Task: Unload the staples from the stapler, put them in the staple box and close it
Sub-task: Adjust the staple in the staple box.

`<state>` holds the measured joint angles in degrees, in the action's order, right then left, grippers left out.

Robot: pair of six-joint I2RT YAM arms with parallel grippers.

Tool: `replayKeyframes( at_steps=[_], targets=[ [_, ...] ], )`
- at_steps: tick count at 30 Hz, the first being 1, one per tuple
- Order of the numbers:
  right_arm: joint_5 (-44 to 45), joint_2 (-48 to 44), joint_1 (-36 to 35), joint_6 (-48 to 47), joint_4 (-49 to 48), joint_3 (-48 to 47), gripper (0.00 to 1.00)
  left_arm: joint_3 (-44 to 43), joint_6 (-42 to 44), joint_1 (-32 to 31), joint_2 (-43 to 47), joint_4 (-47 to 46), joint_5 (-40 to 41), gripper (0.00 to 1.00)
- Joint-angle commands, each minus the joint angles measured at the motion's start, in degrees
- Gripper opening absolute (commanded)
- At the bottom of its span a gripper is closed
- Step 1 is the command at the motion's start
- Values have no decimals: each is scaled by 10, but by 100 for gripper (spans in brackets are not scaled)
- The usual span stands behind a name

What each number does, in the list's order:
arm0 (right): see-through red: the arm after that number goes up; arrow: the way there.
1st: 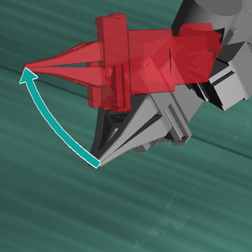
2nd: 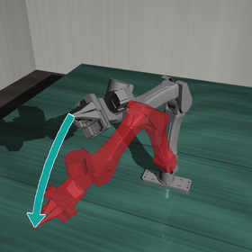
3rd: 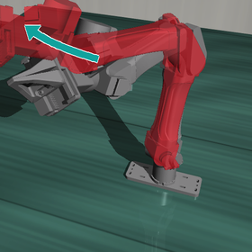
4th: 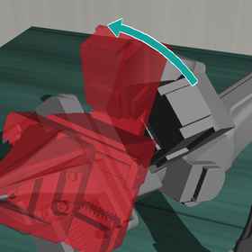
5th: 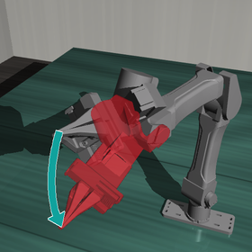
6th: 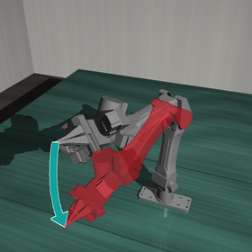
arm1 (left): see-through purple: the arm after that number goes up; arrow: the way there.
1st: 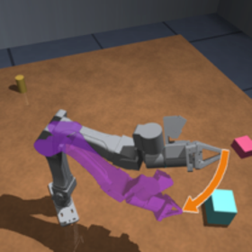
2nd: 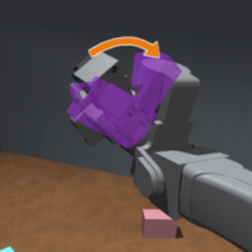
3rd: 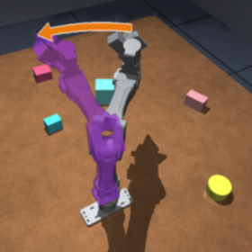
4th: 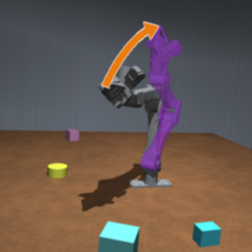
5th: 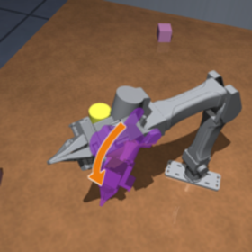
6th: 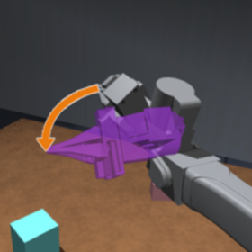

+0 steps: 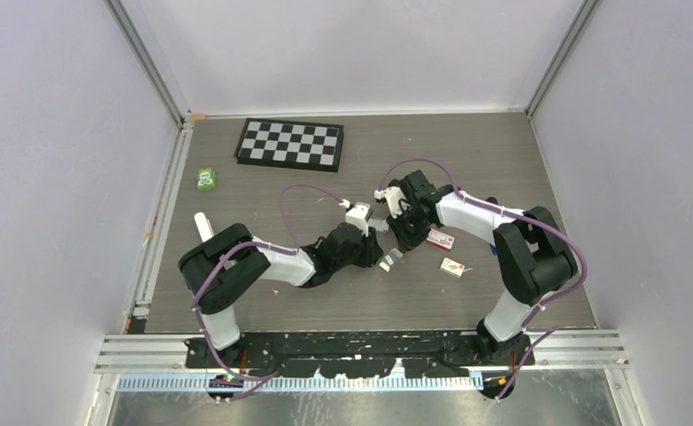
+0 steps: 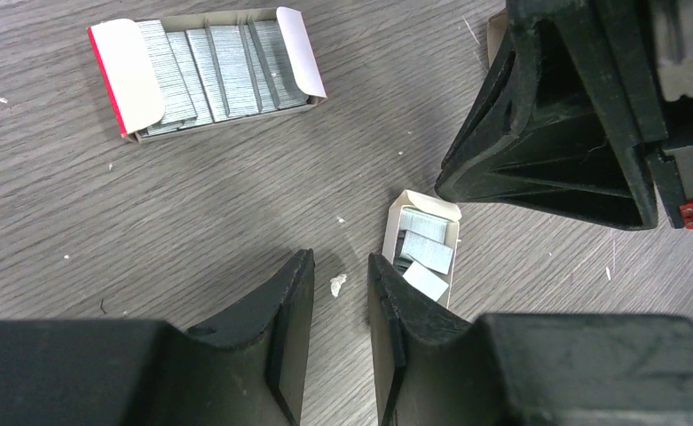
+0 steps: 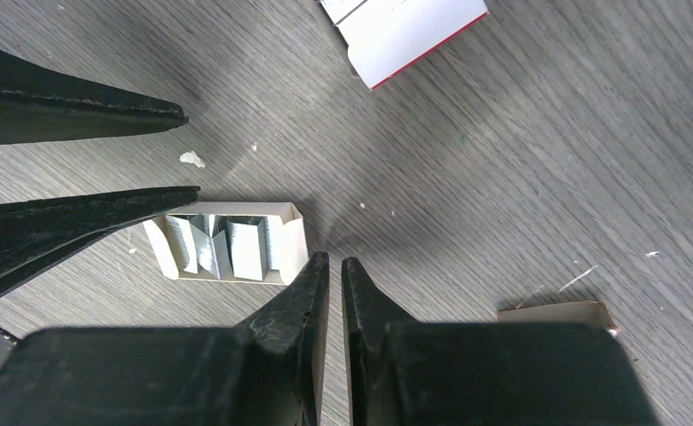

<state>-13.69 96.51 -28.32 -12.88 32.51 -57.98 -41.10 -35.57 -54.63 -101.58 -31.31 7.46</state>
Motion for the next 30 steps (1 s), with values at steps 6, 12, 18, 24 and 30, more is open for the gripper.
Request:
replayKeyframes(
  at_steps=[6, 12, 18, 24, 30],
  targets=[
    [-10, 6, 2, 4, 8, -22, 16, -24, 5, 3, -11, -34, 2, 31],
    [-12, 7, 2, 4, 9, -22, 16, -23, 6, 3, -16, -43, -9, 30],
    [-12, 9, 2, 3, 10, -23, 16, -21, 6, 3, -15, -45, -14, 30],
    [-12, 9, 1, 3, 10, -23, 16, -9, 1, 3, -3, -46, -17, 29],
    [-12, 9, 1, 3, 10, -23, 16, -8, -4, 3, 0, -45, -26, 28]
  ],
)
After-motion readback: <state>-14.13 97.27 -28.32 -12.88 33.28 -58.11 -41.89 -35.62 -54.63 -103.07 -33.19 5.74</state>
